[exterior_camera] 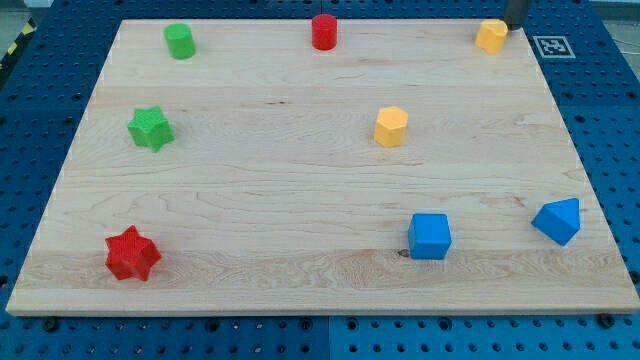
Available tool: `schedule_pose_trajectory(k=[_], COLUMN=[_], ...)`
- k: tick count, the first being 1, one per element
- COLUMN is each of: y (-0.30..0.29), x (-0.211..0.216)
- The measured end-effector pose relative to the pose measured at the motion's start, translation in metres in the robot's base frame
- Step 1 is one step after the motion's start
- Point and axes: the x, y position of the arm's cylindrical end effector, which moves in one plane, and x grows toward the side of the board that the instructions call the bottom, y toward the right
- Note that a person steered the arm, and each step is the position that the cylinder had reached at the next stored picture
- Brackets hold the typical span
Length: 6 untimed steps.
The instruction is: Move yellow heart slightly down
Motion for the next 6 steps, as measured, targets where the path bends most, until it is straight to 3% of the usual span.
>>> schedule_pose_trajectory(k=[2,4,6], y=[0.000,-0.016,-0.063], x=[0.033,0.004,0.010])
